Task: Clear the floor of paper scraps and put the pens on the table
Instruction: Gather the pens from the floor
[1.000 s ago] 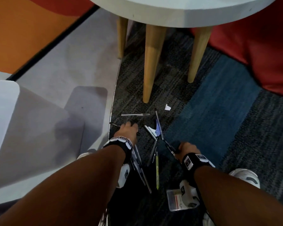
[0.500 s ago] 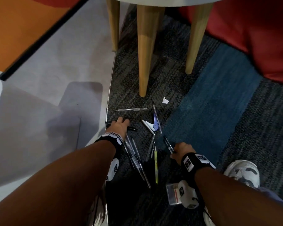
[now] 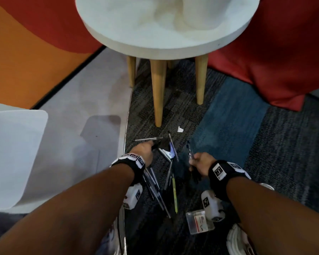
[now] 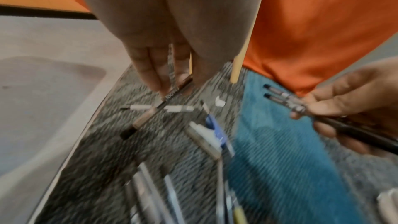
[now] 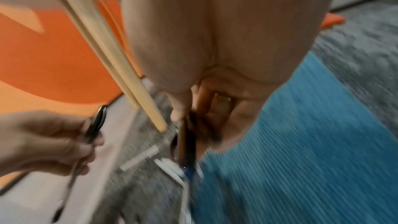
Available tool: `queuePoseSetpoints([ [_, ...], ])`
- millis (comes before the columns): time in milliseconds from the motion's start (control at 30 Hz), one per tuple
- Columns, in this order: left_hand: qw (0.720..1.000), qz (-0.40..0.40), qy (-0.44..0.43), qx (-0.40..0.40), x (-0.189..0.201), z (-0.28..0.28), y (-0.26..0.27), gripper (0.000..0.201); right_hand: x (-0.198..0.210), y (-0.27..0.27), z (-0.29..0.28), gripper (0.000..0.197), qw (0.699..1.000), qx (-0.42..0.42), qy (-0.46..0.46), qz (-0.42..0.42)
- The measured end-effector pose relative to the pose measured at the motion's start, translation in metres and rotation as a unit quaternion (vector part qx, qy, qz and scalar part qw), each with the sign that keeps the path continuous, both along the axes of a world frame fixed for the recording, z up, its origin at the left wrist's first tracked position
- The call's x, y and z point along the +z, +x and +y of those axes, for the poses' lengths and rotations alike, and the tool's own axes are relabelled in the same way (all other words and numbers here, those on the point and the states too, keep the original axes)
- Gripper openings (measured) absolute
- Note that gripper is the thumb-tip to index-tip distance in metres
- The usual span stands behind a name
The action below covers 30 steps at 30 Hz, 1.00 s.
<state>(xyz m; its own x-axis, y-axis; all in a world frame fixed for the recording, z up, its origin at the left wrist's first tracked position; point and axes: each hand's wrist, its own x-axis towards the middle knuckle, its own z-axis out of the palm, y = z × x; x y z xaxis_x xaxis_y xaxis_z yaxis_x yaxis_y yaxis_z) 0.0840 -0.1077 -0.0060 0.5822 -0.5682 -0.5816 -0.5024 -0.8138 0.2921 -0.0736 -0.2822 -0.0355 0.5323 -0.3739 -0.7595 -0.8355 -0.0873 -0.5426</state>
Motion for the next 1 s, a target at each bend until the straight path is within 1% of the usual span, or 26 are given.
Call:
queuePoseSetpoints([
  [33, 1.000, 0.003, -0.021, 0.007, 0.016, -0.005, 0.000, 0.036, 0.013, 0.002, -0.003, 0.017, 0.999, 0.000, -0.028, -0.025],
  [100, 0.998, -0.001, -0.063, 0.004, 0.051, -0.014, 0.001, 0.034, 0.050, 0.012, -0.006, 0.027, 0.995, -0.014, -0.080, -0.064],
  [167, 0.995, -0.018, -0.099, -0.004, 0.087, -0.021, 0.005, 0.036, 0.094, 0.019, -0.005, 0.025, 0.988, -0.021, -0.095, -0.118],
  [233, 0.990, -0.042, -0.137, -0.012, 0.124, -0.028, 0.006, 0.033, 0.134, 0.027, -0.002, 0.028, 0.980, -0.014, -0.083, -0.180],
  [300, 0.981, -0.065, -0.180, -0.019, 0.160, -0.032, 0.006, 0.025, 0.168, 0.034, 0.000, 0.031, 0.975, -0.008, -0.078, -0.210],
  [400, 0.964, -0.092, -0.245, -0.039, 0.204, -0.035, 0.004, 0.017, 0.221, 0.040, 0.008, 0.023, 0.965, 0.006, -0.061, -0.253],
  [467, 0.953, -0.094, -0.287, -0.038, 0.226, -0.035, 0.000, 0.013, 0.250, 0.043, 0.012, 0.021, 0.958, -0.007, -0.041, -0.283],
  [533, 0.936, -0.061, -0.347, -0.009, 0.245, -0.036, -0.006, 0.008, 0.277, 0.045, 0.016, 0.023, 0.953, -0.033, 0.004, -0.302],
  [567, 0.923, -0.045, -0.382, 0.008, 0.251, -0.035, -0.008, 0.013, 0.289, 0.045, 0.016, 0.024, 0.948, -0.051, 0.033, -0.312],
  [600, 0.908, -0.037, -0.416, 0.022, 0.257, -0.035, -0.011, 0.025, 0.299, 0.044, 0.017, 0.023, 0.941, -0.069, 0.059, -0.325],
  [633, 0.896, -0.033, -0.441, 0.034, 0.262, -0.034, -0.014, 0.030, 0.309, 0.043, 0.016, 0.022, 0.934, -0.082, 0.077, -0.339],
  [667, 0.884, -0.027, -0.464, 0.048, 0.265, -0.032, -0.016, 0.026, 0.317, 0.042, 0.015, 0.021, 0.928, -0.086, 0.087, -0.351],
  [700, 0.871, -0.019, -0.487, 0.063, 0.269, -0.032, -0.020, 0.018, 0.323, 0.040, 0.015, 0.022, 0.925, -0.085, 0.090, -0.360],
  [733, 0.859, -0.007, -0.507, 0.072, 0.273, -0.032, -0.024, 0.014, 0.326, 0.039, 0.013, 0.025, 0.923, -0.076, 0.086, -0.368],
  [767, 0.851, 0.000, -0.520, 0.071, 0.276, -0.033, -0.027, 0.017, 0.328, 0.039, 0.012, 0.027, 0.923, -0.064, 0.077, -0.372],
  [800, 0.848, -0.003, -0.526, 0.062, 0.278, -0.036, -0.029, 0.018, 0.327, 0.039, 0.012, 0.025, 0.924, -0.052, 0.063, -0.373],
  [867, 0.839, -0.027, -0.541, 0.053, 0.276, -0.042, -0.028, 0.012, 0.323, 0.039, 0.010, 0.020, 0.923, -0.037, 0.041, -0.381],
  [933, 0.826, -0.054, -0.558, 0.056, 0.274, -0.047, -0.023, 0.008, 0.317, 0.043, 0.007, 0.020, 0.920, -0.033, 0.023, -0.391],
  [1000, 0.820, -0.074, -0.563, 0.065, 0.273, -0.052, -0.016, 0.009, 0.315, 0.046, 0.003, 0.019, 0.918, -0.021, 0.014, -0.395],
])
